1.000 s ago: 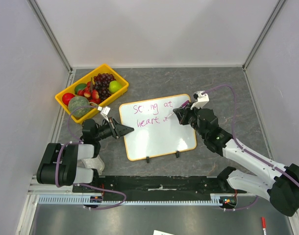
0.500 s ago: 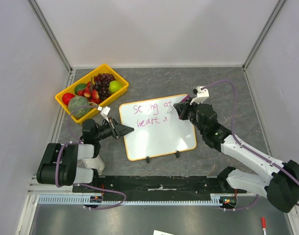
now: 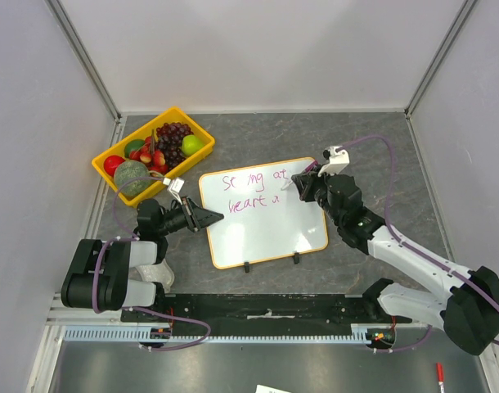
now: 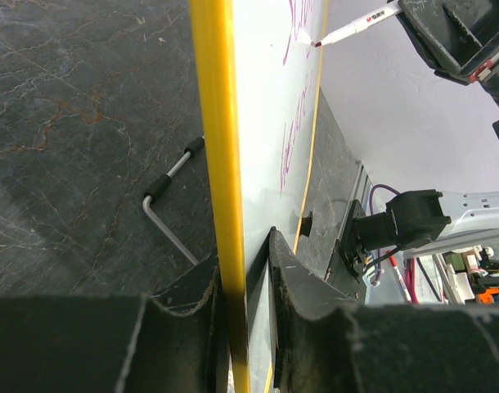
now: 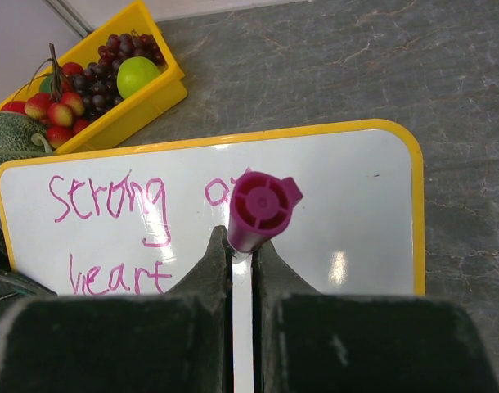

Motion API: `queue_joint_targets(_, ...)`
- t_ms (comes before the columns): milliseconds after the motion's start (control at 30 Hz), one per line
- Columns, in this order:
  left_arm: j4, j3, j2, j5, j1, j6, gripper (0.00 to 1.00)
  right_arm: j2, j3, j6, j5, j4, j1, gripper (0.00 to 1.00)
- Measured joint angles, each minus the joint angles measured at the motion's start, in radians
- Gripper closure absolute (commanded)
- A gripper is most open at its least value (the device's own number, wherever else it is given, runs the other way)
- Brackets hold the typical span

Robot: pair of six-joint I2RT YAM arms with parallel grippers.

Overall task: Write a sentence on the whiteboard
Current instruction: Pick up the sentence from the whiteboard.

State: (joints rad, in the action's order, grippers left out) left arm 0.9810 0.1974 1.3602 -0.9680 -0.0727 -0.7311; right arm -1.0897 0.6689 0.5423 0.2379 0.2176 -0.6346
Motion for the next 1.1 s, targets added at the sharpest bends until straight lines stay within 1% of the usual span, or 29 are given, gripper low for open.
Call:
queue_joint_targets(567, 0.0, 0.0, 0.001, 0.0, 0.0, 0.0, 0.98, 0.045, -0.072, 0.014, -0.05, 0.021, 0.0, 1.0)
queue_joint_targets(1100, 0.0, 0.0, 0.001, -0.001, 0.0, 0.0, 0.98, 0.089, -0.099, 0.015, -0.061, -0.019, 0.0, 1.0)
